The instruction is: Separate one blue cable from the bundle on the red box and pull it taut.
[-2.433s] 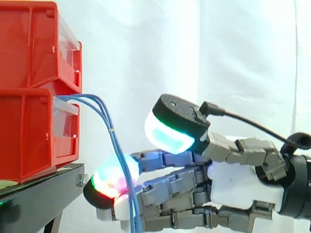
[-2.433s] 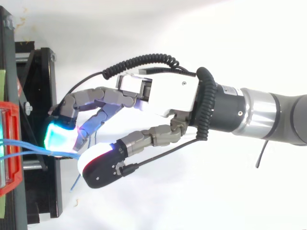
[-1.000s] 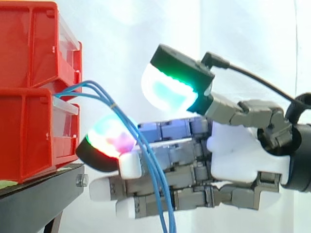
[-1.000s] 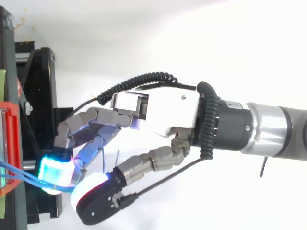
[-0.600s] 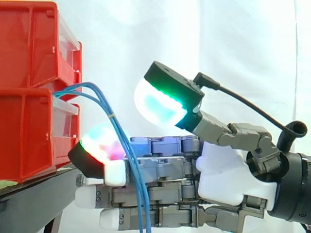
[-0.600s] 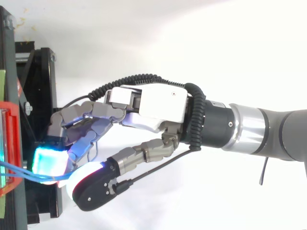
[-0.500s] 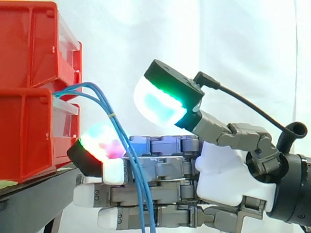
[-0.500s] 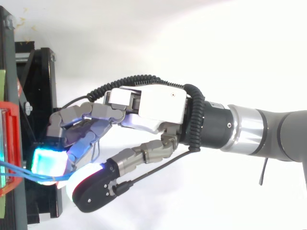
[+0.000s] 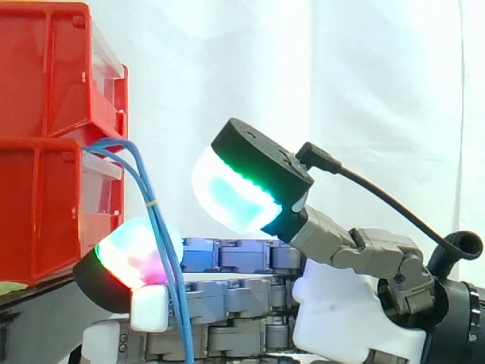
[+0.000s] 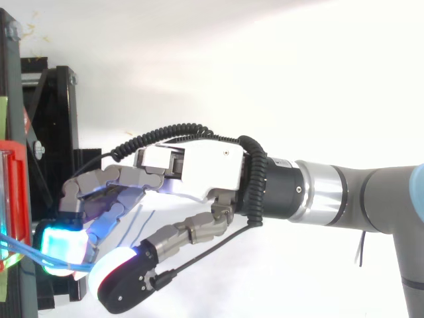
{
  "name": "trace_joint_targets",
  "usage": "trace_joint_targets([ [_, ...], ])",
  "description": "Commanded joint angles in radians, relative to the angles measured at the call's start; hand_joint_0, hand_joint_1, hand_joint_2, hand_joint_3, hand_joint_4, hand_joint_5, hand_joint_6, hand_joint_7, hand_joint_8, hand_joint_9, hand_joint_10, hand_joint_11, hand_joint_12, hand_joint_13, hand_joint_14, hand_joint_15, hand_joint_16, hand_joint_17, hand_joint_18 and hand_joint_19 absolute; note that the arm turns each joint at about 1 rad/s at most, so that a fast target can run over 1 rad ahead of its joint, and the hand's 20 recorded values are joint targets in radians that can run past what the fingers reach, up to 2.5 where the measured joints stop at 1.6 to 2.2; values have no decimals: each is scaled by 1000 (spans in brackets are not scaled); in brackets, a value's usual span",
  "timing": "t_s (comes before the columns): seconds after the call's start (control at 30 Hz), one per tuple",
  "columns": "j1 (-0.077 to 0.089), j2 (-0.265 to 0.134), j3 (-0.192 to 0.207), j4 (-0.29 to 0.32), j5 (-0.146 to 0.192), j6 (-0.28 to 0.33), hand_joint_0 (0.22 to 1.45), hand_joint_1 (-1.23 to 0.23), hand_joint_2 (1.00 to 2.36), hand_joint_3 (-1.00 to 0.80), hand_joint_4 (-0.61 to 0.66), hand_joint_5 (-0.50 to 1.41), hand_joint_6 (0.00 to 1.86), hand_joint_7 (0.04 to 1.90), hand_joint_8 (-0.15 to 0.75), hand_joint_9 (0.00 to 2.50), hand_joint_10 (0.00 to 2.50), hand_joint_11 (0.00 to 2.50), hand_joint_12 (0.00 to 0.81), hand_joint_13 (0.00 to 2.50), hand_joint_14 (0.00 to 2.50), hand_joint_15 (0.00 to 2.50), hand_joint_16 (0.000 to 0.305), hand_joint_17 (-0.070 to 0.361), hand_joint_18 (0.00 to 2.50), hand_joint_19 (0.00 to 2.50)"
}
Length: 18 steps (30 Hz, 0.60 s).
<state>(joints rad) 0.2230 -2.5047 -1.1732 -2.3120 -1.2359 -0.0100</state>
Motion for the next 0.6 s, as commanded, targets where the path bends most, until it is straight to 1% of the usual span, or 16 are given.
trace_joint_targets([
  [0.0, 1, -5, 4, 3, -1, 5, 586, -651, 1004, -443, 160, -103, 579, 1046, 266, 920, 14, 415, 296, 618, 11, 261, 35, 78, 470, 412],
  [0.07, 1, -5, 6, -3, -2, 7, 593, -649, 1008, -405, 127, -116, 666, 895, 264, 915, 14, 405, 297, 620, 12, 258, 35, 78, 478, 413],
  [0.2, 1, -5, 15, -12, -2, 4, 609, -647, 1015, -314, 105, -147, 786, 719, 264, 874, 14, 419, 297, 622, 11, 271, 35, 78, 482, 411],
  [0.27, 1, -5, 20, -14, -2, 4, 612, -648, 1018, -257, 103, -162, 836, 674, 267, 837, 14, 428, 298, 620, 11, 277, 35, 79, 489, 419],
  [0.4, -1, -5, 27, -17, -5, 7, 618, -663, 1018, -211, 109, -170, 867, 657, 265, 798, 14, 429, 299, 619, 11, 286, 35, 79, 493, 426],
  [0.5, -4, -5, 38, -26, -11, 7, 614, -670, 1016, -262, 150, -174, 882, 607, 265, 796, 14, 422, 301, 631, 12, 295, 36, 81, 502, 438],
  [0.57, -4, -5, 41, -30, -16, 7, 583, -651, 1011, -364, 160, -168, 871, 599, 277, 858, 14, 432, 303, 657, 14, 299, 36, 82, 526, 440],
])
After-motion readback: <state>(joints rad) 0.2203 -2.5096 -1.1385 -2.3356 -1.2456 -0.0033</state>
